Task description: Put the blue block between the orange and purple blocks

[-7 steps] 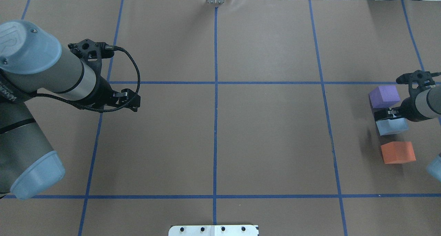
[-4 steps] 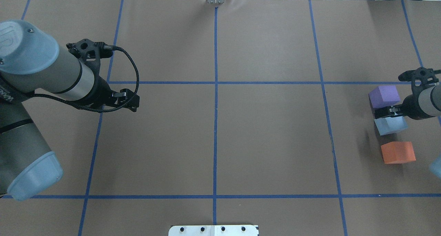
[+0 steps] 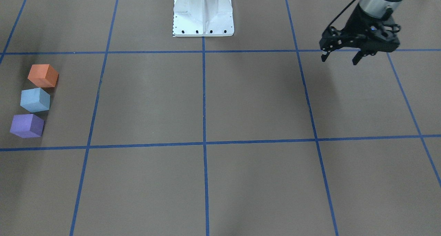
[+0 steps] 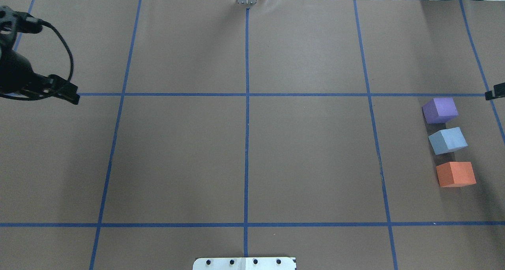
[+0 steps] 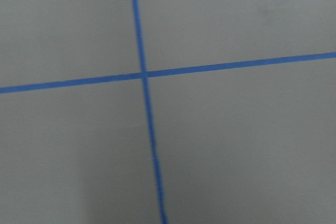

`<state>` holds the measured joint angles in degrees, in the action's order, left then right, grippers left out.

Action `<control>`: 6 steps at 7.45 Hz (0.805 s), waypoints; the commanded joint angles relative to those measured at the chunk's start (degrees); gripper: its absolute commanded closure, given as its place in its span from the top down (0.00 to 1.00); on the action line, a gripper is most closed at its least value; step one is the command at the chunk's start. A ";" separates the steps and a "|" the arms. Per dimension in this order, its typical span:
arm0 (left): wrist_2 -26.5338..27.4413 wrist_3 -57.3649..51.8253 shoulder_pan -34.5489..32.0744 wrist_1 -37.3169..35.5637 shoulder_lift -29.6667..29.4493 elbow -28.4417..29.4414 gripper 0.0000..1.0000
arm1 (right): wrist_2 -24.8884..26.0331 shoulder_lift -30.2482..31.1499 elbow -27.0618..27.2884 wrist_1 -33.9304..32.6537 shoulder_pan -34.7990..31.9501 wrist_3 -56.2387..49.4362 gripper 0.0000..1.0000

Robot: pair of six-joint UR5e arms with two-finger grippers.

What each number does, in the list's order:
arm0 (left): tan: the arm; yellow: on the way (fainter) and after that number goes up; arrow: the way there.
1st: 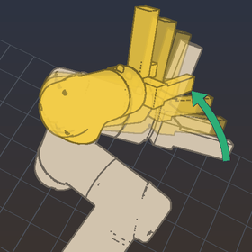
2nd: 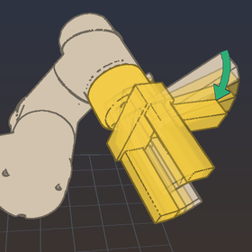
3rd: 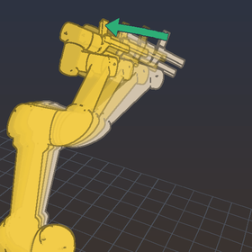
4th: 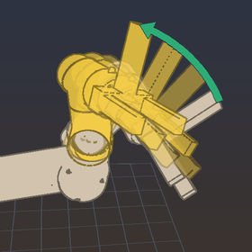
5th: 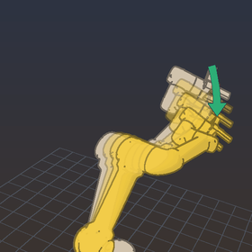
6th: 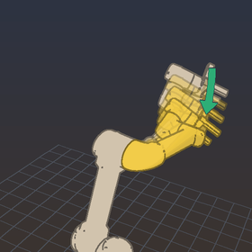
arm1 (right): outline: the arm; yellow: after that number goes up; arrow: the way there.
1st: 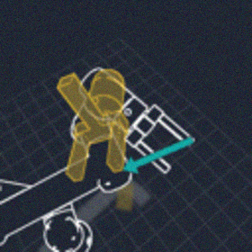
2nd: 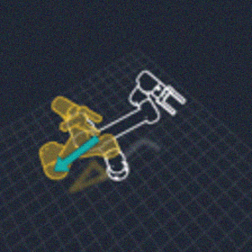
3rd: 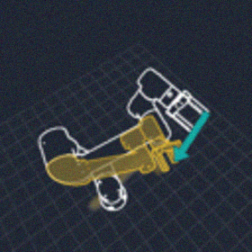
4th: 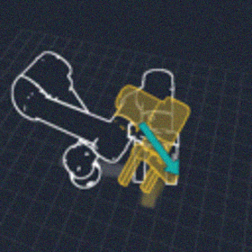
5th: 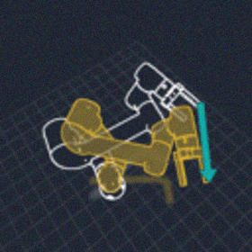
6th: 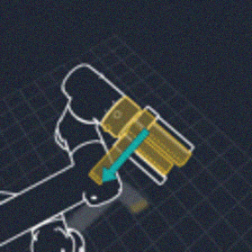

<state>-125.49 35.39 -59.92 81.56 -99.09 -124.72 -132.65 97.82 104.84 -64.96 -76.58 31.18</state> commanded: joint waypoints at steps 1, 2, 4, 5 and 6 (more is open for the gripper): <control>-6.67 -21.06 -12.62 0.35 5.73 5.86 1.00 | -4.27 -0.43 0.36 -7.87 -7.16 -10.22 1.00; -9.57 -30.03 -17.98 0.44 6.53 11.38 1.00 | -4.28 -0.78 0.36 -10.08 -8.40 -12.87 1.00; -12.67 -48.92 -28.53 0.70 6.45 25.85 1.00 | -3.93 0.52 -0.07 -13.51 -10.34 -19.89 1.00; -14.85 -53.37 -30.32 2.45 6.28 30.81 1.00 | -3.93 0.97 0.19 -14.49 -11.39 -20.62 1.00; -16.88 -53.67 -30.95 3.33 6.97 32.42 1.00 | -3.85 2.02 0.19 -14.50 -12.10 -20.63 1.00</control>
<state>-139.86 -14.96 -88.90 83.63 -92.56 -96.44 -136.57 98.75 104.97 -78.78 -87.61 11.41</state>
